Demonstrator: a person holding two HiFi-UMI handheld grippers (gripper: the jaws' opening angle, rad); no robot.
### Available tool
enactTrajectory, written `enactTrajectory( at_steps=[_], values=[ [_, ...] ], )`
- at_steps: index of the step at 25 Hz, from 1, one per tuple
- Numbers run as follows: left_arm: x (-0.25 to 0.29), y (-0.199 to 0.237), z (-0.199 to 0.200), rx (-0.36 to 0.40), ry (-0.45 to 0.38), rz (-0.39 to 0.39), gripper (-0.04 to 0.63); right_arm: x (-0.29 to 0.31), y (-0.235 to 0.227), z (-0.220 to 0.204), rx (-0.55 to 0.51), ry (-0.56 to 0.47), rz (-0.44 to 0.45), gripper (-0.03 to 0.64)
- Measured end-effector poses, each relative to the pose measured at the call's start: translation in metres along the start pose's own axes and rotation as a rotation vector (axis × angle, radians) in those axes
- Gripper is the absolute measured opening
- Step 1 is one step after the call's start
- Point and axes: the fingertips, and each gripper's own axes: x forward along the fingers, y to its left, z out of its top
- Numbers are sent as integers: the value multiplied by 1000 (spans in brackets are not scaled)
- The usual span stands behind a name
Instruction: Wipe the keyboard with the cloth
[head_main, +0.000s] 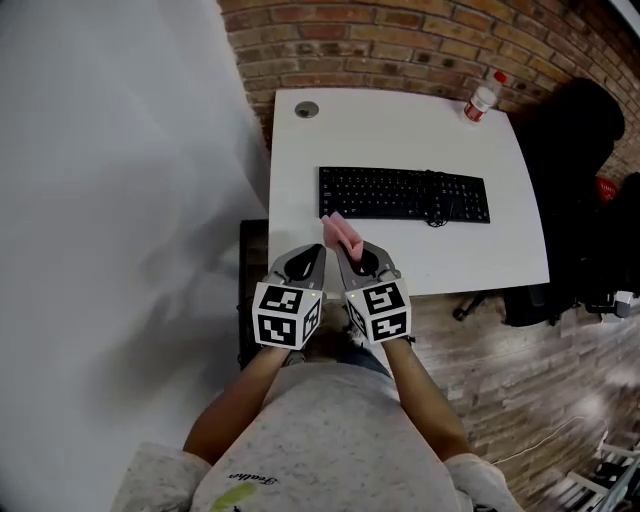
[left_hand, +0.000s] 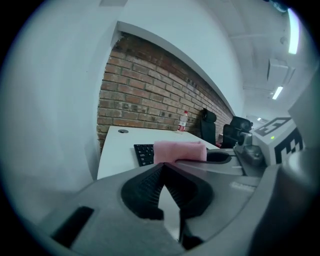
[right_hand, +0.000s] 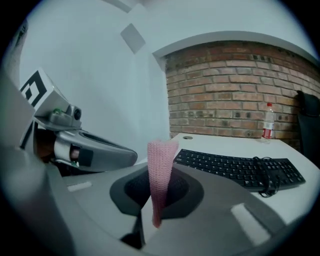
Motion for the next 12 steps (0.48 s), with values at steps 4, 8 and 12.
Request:
enactTrajectory(
  at_steps=[4, 8, 12],
  values=[
    [12, 10, 6, -21, 1, 75, -8, 25, -11, -2, -60, 17, 78, 25],
    [18, 22, 8, -47, -4, 154, -8, 49, -15, -12, -123, 54, 150, 25],
    [23, 30, 11, -75, -6, 226, -8, 68, -18, -18, -154, 91, 205, 25]
  ],
)
